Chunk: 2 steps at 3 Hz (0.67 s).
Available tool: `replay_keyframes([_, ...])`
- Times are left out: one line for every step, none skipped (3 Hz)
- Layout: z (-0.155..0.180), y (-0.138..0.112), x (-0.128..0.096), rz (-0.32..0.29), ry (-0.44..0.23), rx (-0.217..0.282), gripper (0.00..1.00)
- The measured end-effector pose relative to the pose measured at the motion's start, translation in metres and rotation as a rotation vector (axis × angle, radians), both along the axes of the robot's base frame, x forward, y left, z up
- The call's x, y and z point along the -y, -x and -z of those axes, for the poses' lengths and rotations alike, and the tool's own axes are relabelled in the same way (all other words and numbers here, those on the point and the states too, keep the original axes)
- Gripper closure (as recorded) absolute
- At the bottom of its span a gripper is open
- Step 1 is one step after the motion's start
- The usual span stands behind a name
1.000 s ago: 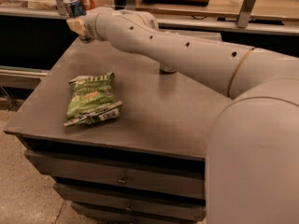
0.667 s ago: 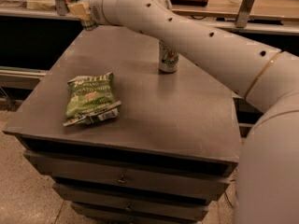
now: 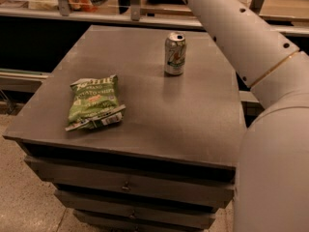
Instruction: Knock redbull can over
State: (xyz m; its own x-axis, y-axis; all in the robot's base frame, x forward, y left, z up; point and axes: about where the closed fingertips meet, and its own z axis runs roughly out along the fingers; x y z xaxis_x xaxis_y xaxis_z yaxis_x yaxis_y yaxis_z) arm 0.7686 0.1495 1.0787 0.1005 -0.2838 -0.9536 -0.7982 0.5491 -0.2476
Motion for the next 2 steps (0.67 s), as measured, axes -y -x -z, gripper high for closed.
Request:
replay_keyframes([-0.021,-0.002,0.024,-0.047,0.176,0.126,1.00])
replay_keyframes([-0.019,0.002,0.035,-0.131,0.366,0.221,1.00])
